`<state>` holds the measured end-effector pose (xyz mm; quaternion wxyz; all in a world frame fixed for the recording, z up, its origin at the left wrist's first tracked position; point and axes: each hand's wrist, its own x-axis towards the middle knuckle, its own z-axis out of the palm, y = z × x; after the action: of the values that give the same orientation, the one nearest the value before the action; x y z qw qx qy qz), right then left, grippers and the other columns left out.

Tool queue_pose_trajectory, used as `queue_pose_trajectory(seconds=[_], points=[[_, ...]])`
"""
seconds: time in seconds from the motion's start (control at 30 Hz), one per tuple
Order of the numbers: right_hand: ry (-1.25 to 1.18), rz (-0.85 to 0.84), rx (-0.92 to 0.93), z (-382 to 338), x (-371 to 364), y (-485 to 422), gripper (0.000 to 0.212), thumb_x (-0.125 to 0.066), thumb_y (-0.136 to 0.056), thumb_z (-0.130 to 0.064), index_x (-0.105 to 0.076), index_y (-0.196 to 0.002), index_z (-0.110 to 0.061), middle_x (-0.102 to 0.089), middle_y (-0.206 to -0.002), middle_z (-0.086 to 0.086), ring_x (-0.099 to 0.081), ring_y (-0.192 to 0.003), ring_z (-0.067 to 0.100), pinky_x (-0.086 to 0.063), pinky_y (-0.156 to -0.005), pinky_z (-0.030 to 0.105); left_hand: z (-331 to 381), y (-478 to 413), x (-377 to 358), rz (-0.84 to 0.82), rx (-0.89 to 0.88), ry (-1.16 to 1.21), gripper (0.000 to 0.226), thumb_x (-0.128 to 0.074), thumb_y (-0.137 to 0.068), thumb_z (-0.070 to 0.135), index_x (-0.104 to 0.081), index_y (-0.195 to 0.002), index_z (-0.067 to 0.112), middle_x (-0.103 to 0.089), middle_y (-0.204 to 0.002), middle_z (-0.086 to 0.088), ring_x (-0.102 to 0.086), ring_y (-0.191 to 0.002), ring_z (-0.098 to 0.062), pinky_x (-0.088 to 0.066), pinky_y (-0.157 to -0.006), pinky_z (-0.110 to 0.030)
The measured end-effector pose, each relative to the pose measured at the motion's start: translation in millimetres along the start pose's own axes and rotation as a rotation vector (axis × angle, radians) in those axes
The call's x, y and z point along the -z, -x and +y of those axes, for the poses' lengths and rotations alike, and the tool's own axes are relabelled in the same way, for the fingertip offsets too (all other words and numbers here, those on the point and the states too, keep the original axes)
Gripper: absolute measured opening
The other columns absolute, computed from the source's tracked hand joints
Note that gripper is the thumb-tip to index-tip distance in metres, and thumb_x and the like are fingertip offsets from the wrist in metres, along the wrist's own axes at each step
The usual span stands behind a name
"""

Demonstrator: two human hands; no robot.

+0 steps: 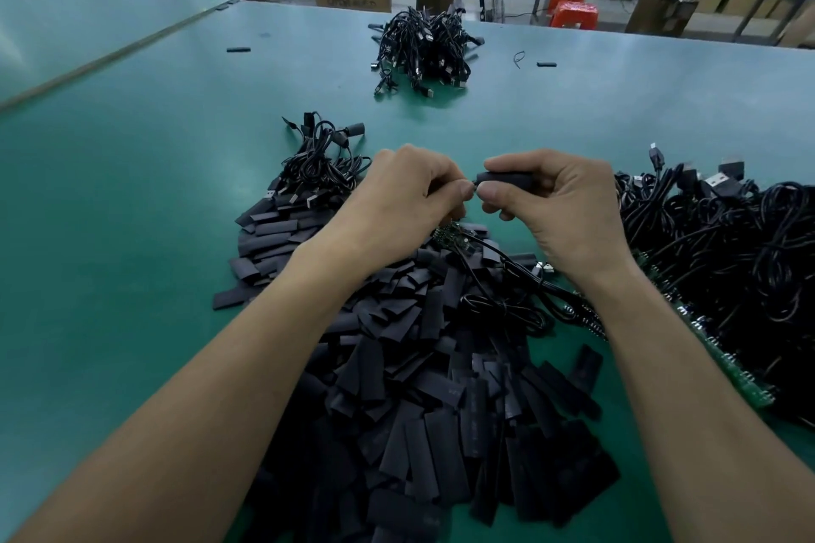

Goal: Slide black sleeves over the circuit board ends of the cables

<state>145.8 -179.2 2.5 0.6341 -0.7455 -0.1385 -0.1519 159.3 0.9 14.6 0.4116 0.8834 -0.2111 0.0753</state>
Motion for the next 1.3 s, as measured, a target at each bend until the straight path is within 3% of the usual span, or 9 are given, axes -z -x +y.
queue_pose_trajectory(seconds=[0.13,0.23,0.33,0.63,0.93,1.03,1.13,1.23,1.3], points=[[0.031,0.028,0.005,0,-2,0,0.034,-0.083,-0.077,-0.006,-0.072,-0.102,-0.026,-0.077,-0.082,-0.01,-0.073,-0.069,0.01,-0.054,-0.065,0.016,0,1,-1,0.011,0.021,0.036,0.019,-0.064,-0.097,0.025,-0.075,-0.082,0.02,-0.072,-0.067,0.014,-0.067,-0.062,0.004,-0.046,-0.058,-0.008],[0.061,0.162,0.016,0,-1,-1,0.042,-0.084,-0.078,-0.013,-0.066,-0.108,-0.034,-0.076,-0.077,-0.013,-0.073,-0.07,0.007,-0.058,-0.07,0.021,0,0,-1,0.048,0.055,0.074,0.02,-0.065,-0.096,0.025,-0.076,-0.081,0.018,-0.074,-0.068,0.009,-0.07,-0.062,-0.002,-0.052,-0.06,-0.014],[0.011,0.274,0.003,2,-4,-1,0.03,-0.083,-0.08,-0.012,-0.069,-0.102,-0.027,-0.076,-0.075,-0.008,-0.074,-0.07,0.013,-0.062,-0.071,0.032,0,0,0,0.066,0.066,0.105,0.02,-0.066,-0.096,0.024,-0.076,-0.082,0.015,-0.074,-0.069,0.008,-0.071,-0.063,-0.003,-0.056,-0.062,-0.019],[-0.074,0.274,-0.014,1,-16,3,0.037,-0.078,-0.082,-0.003,-0.069,-0.117,-0.014,-0.077,-0.079,-0.009,-0.074,-0.073,0.013,-0.058,-0.072,0.023,3,1,-4,0.08,0.055,0.212,0.015,-0.066,-0.096,0.02,-0.075,-0.085,0.015,-0.076,-0.072,0.007,-0.072,-0.065,-0.006,-0.06,-0.069,-0.024],[-0.005,0.277,-0.001,-13,-20,5,0.022,-0.073,-0.09,-0.009,-0.068,-0.104,-0.024,-0.076,-0.074,-0.007,-0.072,-0.066,0.012,-0.058,-0.066,0.024,5,3,-14,0.079,0.058,0.295,0.012,-0.067,-0.096,0.018,-0.074,-0.086,0.016,-0.076,-0.073,0.003,-0.073,-0.065,-0.01,-0.059,-0.068,-0.026],[-0.068,0.282,-0.037,-16,-16,3,0.02,-0.07,-0.091,-0.006,-0.063,-0.098,-0.024,-0.074,-0.072,-0.005,-0.072,-0.067,0.012,-0.056,-0.065,0.024,4,1,-11,0.05,0.06,0.22,0.012,-0.07,-0.094,0.028,-0.076,-0.092,0.019,-0.076,-0.078,0.006,-0.073,-0.077,-0.011,-0.06,-0.076,-0.032],[-0.255,0.315,-0.095,-20,-9,-1,0.019,-0.067,-0.093,-0.003,-0.06,-0.099,-0.02,-0.075,-0.073,0.001,-0.071,-0.071,0.017,-0.053,-0.064,0.026,1,3,-6,-0.064,0.087,0.099,0.027,-0.077,-0.085,0.04,-0.073,-0.104,0.021,-0.073,-0.085,0.011,-0.069,-0.082,-0.005,-0.056,-0.077,-0.023],[-0.423,0.376,-0.119,-23,-3,-4,0.018,-0.066,-0.093,-0.002,-0.059,-0.1,-0.016,-0.074,-0.074,0.005,-0.07,-0.07,0.019,-0.053,-0.065,0.027,-1,6,-7,-0.179,0.115,-0.011,0.03,-0.075,-0.088,0.038,-0.071,-0.111,0.02,-0.069,-0.09,0.015,-0.067,-0.088,-0.004,-0.052,-0.077,-0.02],[-0.472,0.425,-0.137,-22,-2,-5,0.017,-0.064,-0.094,-0.002,-0.058,-0.102,-0.016,-0.074,-0.077,0.007,-0.071,-0.071,0.02,-0.054,-0.066,0.027,-1,5,-8,-0.141,0.088,-0.074,0.022,-0.069,-0.095,0.032,-0.072,-0.111,0.017,-0.071,-0.091,0.005,-0.067,-0.084,-0.01,-0.052,-0.075,-0.027]])
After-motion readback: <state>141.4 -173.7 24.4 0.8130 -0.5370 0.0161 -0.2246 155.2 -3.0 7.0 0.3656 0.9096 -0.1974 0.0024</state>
